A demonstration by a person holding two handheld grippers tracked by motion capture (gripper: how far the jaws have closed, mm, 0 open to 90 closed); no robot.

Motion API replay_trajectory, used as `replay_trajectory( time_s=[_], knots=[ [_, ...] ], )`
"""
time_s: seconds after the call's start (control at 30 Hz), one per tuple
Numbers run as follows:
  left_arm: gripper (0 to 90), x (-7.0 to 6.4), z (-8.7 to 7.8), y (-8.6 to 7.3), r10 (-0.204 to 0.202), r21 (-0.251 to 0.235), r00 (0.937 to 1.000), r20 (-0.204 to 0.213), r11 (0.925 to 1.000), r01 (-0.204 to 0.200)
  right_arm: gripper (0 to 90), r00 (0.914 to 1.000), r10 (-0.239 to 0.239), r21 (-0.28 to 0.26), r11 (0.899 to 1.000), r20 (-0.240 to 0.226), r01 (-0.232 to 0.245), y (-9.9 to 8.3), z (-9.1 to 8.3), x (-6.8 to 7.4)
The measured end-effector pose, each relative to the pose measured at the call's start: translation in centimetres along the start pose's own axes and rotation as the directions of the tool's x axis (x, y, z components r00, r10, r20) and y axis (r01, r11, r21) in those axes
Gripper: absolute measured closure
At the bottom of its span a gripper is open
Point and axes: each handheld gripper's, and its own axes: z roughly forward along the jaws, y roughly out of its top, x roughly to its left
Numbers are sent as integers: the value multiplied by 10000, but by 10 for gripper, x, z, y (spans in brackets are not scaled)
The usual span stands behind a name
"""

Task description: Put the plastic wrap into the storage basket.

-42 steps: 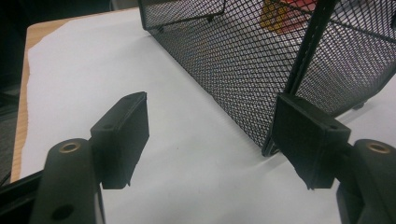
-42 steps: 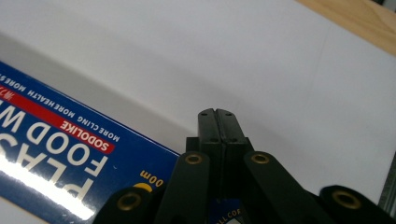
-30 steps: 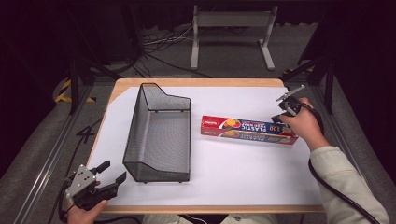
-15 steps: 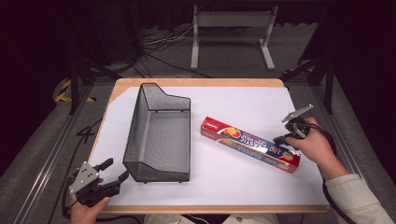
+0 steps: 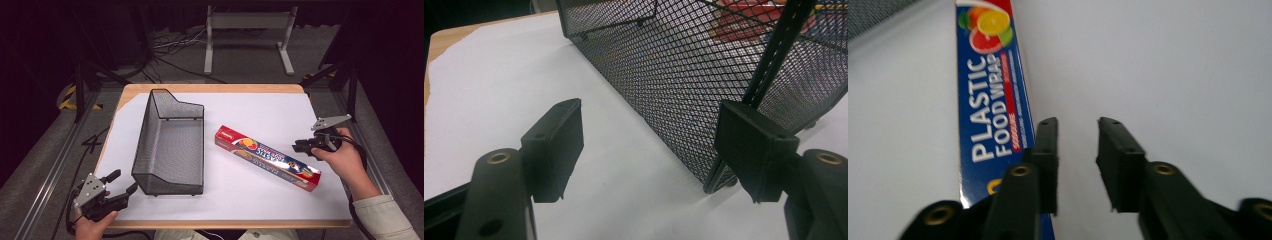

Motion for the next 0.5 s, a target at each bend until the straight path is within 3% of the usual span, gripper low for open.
replay_trajectory(
  time_s=[0.2,0.3,0.37,0.4,0.43,0.47,0.5],
  knots=[
    [286,0,-1,0,0,-28,10000,-16,10000,0,411,9980,-592,-958,9938,-234,567,12,-6,13],
    [285,0,-1,0,5,-38,10000,-6,10000,-5,326,9971,-622,-1585,9859,-440,545,16,-6,19],
    [285,0,-1,0,-28,-5,10000,-1,10000,28,261,9954,-657,-2428,9690,-698,469,19,-6,25],
    [286,0,0,-1,-9,-22,10000,6,10000,9,233,9941,-701,-2962,9542,-834,424,20,-5,27],
    [285,0,0,-1,-9,-22,10000,6,10000,9,233,9941,-701,-2962,9542,-834,424,20,-5,27],
    [285,1,0,-1,-13,-30,10000,15,10000,13,217,9922,-768,-3569,9334,-985,368,22,-4,30],
    [285,1,0,-1,-18,-35,10000,13,10000,18,203,9910,-790,-3743,9267,-1079,332,23,-4,31]
  ],
)
